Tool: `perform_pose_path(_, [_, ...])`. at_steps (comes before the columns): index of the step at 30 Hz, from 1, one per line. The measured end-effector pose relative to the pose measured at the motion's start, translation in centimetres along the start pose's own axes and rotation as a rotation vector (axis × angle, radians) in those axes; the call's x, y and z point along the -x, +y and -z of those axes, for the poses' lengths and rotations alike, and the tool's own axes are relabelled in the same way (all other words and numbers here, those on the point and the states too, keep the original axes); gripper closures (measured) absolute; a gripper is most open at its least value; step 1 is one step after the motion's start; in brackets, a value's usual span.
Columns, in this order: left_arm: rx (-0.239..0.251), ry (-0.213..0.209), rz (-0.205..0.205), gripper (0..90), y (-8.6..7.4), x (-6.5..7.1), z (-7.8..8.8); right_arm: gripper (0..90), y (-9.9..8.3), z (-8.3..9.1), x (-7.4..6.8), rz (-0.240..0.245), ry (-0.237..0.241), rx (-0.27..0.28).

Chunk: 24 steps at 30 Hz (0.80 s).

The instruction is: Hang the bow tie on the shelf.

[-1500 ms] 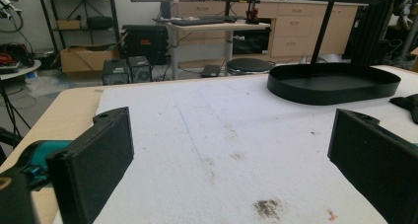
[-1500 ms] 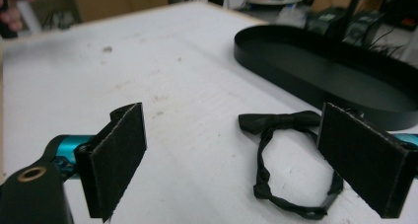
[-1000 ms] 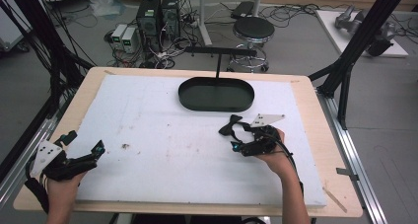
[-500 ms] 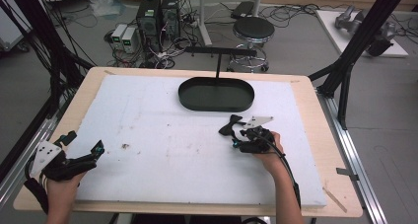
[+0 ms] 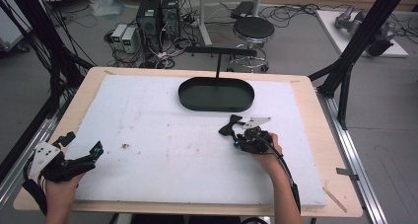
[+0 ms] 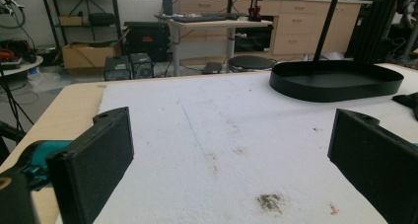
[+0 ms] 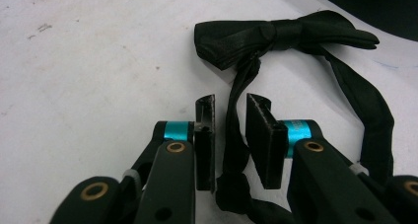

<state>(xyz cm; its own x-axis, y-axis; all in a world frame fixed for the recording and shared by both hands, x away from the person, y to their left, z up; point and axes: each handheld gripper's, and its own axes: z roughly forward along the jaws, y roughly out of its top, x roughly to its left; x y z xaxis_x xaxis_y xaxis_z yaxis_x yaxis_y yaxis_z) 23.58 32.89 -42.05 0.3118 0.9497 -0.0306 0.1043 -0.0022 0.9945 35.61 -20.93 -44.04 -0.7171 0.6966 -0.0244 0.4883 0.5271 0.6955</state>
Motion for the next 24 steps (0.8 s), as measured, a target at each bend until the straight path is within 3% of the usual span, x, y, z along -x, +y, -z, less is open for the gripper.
perform_pose_path(3, [-0.001, 0.000, -0.001, 3.9, 0.0, 0.0, 0.0, 79.2, 0.0, 0.0, -0.1, 0.005, 0.003, -0.003])
perform_pose_path(4, [0.000, -0.001, -0.002, 3.9, 0.0, 0.0, 0.0, 84.8, 0.0, 0.0, -0.2, 0.003, 0.012, -0.001])
perform_pose_path(10, [0.001, 0.001, 0.001, 3.9, 0.0, -0.1, 0.1, 87.7, 0.2, 0.3, -0.8, 0.025, -0.018, 0.014])
perform_pose_path(15, [0.000, -0.002, 0.002, 3.9, 0.0, 0.0, 0.0, 87.8, 0.3, 1.7, -1.1, 0.039, -0.048, 0.089])
perform_pose_path(18, [0.000, 0.000, -0.004, 3.9, 0.0, 0.0, 0.0, 87.8, 0.7, 2.9, -1.4, 0.047, -0.075, 0.165])
perform_pose_path(19, [0.000, 0.000, -0.004, 3.9, 0.0, 0.0, 0.0, 87.8, 0.7, 2.9, -1.4, 0.047, -0.075, 0.165])
perform_pose_path(20, [0.001, 0.002, -0.005, 3.9, 0.0, 0.1, 0.0, 87.9, 1.0, 3.7, -1.5, 0.043, -0.094, 0.216])
perform_pose_path(21, [0.001, 0.002, -0.005, 3.9, 0.0, 0.1, 0.0, 87.9, 1.0, 3.7, -1.5, 0.043, -0.094, 0.216])
perform_pose_path(24, [0.002, 0.001, -0.006, 4.0, 0.0, 0.1, 0.0, 87.9, 1.6, 5.1, -1.4, 0.022, -0.122, 0.312])
